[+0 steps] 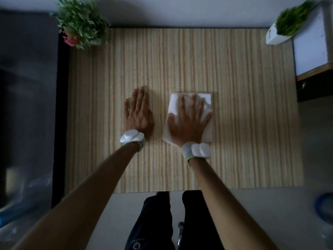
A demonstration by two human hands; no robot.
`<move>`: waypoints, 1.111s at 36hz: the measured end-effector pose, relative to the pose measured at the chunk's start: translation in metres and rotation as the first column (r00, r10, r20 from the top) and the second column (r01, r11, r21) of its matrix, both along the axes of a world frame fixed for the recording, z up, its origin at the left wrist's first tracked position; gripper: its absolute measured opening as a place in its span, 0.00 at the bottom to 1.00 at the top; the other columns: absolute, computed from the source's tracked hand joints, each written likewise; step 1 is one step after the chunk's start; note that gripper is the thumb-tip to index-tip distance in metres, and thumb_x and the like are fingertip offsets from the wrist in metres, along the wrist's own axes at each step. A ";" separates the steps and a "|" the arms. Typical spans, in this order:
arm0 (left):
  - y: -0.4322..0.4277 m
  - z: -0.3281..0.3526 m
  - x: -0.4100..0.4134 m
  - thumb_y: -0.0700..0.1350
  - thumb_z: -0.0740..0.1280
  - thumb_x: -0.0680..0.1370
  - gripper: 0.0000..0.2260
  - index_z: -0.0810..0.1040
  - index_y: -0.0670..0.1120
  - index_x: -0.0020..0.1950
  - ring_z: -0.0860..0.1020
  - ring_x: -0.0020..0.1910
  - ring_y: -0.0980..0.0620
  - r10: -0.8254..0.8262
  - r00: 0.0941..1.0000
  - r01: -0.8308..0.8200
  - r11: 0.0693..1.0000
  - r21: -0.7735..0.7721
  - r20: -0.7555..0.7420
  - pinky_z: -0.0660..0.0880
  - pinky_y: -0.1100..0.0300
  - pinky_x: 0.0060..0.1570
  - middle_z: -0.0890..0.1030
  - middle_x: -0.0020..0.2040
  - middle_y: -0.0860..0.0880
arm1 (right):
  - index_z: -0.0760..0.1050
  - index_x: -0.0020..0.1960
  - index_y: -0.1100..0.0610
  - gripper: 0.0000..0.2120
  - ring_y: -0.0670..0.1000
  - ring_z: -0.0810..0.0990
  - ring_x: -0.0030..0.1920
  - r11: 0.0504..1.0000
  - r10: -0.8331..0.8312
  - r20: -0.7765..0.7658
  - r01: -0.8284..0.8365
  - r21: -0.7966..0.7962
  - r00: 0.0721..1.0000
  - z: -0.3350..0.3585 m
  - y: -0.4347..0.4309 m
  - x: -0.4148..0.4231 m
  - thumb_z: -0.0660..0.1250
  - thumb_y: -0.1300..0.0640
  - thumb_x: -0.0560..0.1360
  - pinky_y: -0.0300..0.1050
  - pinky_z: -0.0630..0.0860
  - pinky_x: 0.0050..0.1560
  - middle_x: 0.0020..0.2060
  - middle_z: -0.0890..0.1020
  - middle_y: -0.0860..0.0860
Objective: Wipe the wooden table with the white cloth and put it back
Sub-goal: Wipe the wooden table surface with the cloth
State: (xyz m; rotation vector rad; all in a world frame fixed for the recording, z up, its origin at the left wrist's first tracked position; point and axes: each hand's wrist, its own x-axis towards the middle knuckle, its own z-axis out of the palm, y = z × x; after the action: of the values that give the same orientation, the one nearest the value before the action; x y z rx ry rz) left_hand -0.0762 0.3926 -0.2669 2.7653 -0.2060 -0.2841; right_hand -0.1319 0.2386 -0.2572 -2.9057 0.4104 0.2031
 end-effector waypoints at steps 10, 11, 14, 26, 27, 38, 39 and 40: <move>0.000 -0.002 0.002 0.49 0.46 0.82 0.26 0.47 0.48 0.80 0.43 0.79 0.53 -0.003 1.000 0.003 1.000 0.009 0.002 0.32 0.59 0.74 0.49 0.81 0.50 | 0.54 0.82 0.51 0.33 0.66 0.52 0.80 0.990 0.133 -0.036 -0.134 -0.032 0.990 -0.003 -0.038 0.062 0.47 0.39 0.79 0.75 0.51 0.73 0.81 0.55 0.60; 0.001 -0.001 0.002 0.49 0.46 0.82 0.26 0.47 0.48 0.80 0.43 0.79 0.53 -0.009 1.000 0.009 1.000 0.008 0.004 0.32 0.58 0.74 0.49 0.81 0.50 | 0.53 0.82 0.51 0.34 0.65 0.51 0.81 0.994 0.088 -0.029 -0.090 -0.056 0.996 -0.005 -0.050 0.055 0.46 0.38 0.80 0.75 0.50 0.74 0.81 0.54 0.60; 0.001 -0.001 0.002 0.48 0.46 0.82 0.26 0.47 0.48 0.80 0.44 0.79 0.53 -0.020 1.000 0.020 1.000 0.008 0.004 0.32 0.58 0.74 0.49 0.81 0.49 | 0.54 0.82 0.52 0.34 0.64 0.51 0.81 0.996 -0.019 -0.008 0.018 -0.086 1.000 -0.006 -0.058 0.018 0.46 0.38 0.81 0.74 0.50 0.74 0.81 0.54 0.60; -0.001 0.003 0.000 0.48 0.46 0.82 0.26 0.48 0.48 0.80 0.44 0.79 0.54 0.001 1.000 -0.002 0.999 0.035 0.014 0.41 0.50 0.77 0.50 0.81 0.50 | 0.52 0.82 0.50 0.34 0.64 0.49 0.81 0.985 0.173 -0.019 -0.173 0.001 0.985 -0.003 -0.029 0.069 0.48 0.38 0.79 0.74 0.48 0.74 0.82 0.52 0.59; -0.002 0.004 0.002 0.49 0.45 0.82 0.26 0.49 0.47 0.80 0.44 0.79 0.53 -0.006 1.000 0.006 0.999 0.031 0.010 0.41 0.50 0.77 0.50 0.81 0.50 | 0.51 0.83 0.50 0.34 0.63 0.48 0.81 0.994 0.107 -0.007 -0.107 -0.013 0.994 -0.005 -0.039 0.066 0.48 0.37 0.80 0.74 0.48 0.75 0.82 0.51 0.58; -0.003 0.004 -0.001 0.52 0.46 0.83 0.26 0.49 0.49 0.80 0.44 0.79 0.54 0.014 1.000 -0.014 0.998 0.066 -0.004 0.41 0.53 0.77 0.50 0.81 0.51 | 0.58 0.80 0.50 0.33 0.67 0.56 0.79 0.934 0.353 0.018 -0.353 0.047 0.936 -0.003 -0.001 0.032 0.48 0.37 0.79 0.75 0.52 0.73 0.80 0.59 0.61; -0.002 0.005 -0.002 0.52 0.46 0.83 0.26 0.49 0.48 0.80 0.44 0.79 0.54 0.006 1.000 -0.006 0.998 0.061 -0.001 0.40 0.53 0.77 0.50 0.81 0.51 | 0.57 0.81 0.50 0.33 0.66 0.54 0.80 0.936 0.352 -0.005 -0.352 0.018 0.936 -0.003 -0.010 0.045 0.47 0.37 0.79 0.75 0.52 0.72 0.80 0.58 0.60; -0.002 0.005 -0.002 0.51 0.45 0.82 0.26 0.49 0.48 0.80 0.45 0.79 0.54 0.005 1.000 -0.005 0.998 0.057 0.002 0.40 0.53 0.77 0.50 0.81 0.50 | 0.56 0.81 0.50 0.33 0.65 0.53 0.80 0.947 0.320 -0.009 -0.320 0.001 0.947 -0.004 -0.021 0.056 0.47 0.38 0.79 0.75 0.52 0.72 0.81 0.57 0.60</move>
State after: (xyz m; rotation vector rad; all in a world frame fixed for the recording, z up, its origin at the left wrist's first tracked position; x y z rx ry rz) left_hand -0.0779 0.3906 -0.2615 2.8224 -0.1938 -0.2902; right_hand -0.0758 0.2176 -0.2613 -2.9560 -0.0659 0.2632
